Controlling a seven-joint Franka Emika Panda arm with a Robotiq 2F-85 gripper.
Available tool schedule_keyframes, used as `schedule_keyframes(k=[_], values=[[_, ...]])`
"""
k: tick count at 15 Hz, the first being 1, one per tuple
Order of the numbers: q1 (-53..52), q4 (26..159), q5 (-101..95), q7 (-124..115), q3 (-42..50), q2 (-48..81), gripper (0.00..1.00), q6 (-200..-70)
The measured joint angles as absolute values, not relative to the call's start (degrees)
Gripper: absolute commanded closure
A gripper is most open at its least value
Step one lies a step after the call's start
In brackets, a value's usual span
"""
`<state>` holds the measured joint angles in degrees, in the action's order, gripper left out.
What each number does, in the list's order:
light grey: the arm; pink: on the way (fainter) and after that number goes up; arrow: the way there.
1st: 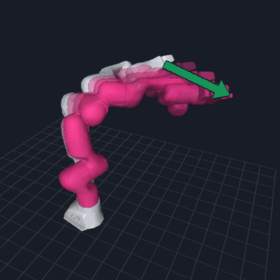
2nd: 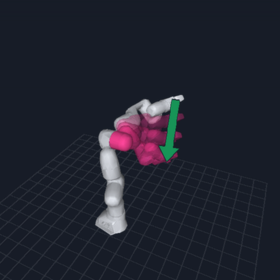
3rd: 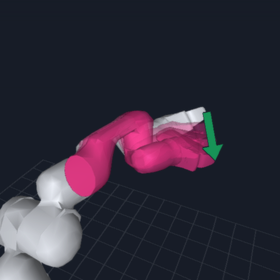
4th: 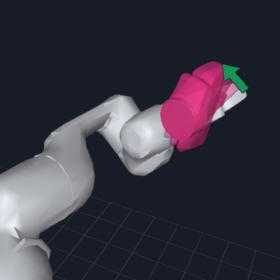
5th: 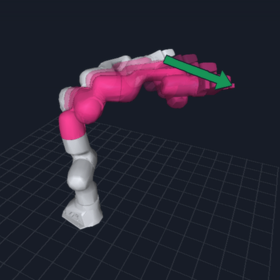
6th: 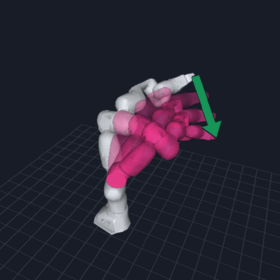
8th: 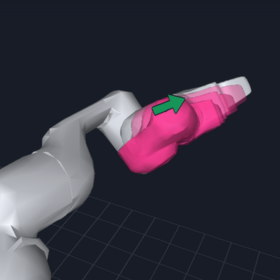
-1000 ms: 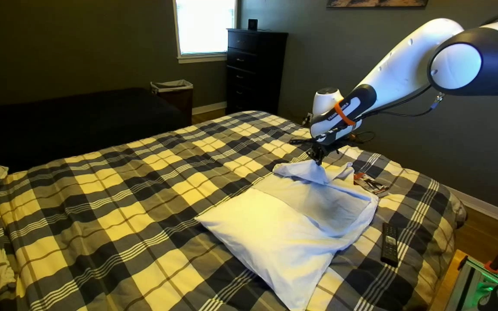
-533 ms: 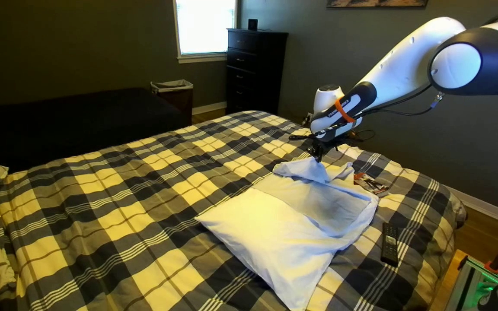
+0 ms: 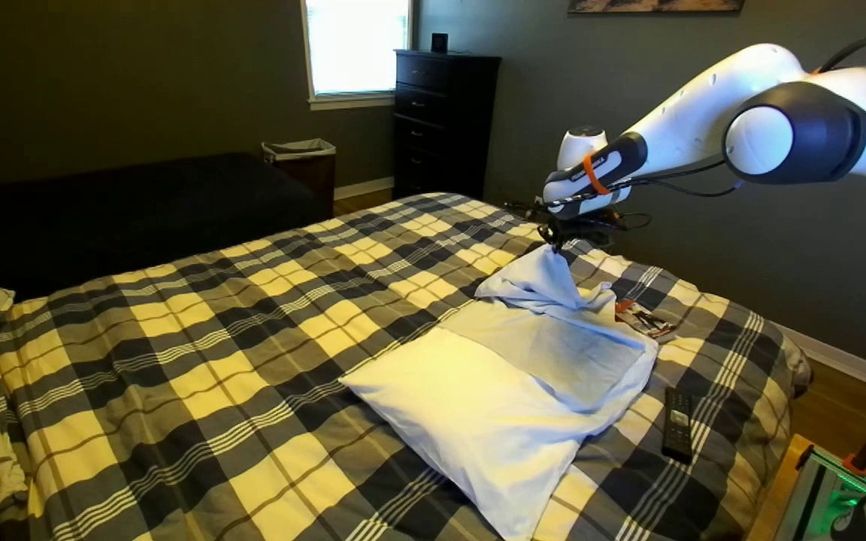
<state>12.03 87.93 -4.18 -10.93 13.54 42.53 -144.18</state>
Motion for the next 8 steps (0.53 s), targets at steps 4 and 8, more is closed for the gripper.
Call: schedule_keyframes(k=[4, 8], values=[[12.9, 78.5, -2.4, -15.8, 13.8, 49.2, 0.99, -143.7], [13.5, 69.7, -1.2, -19.7, 14.1, 54.6, 0.99, -143.7]])
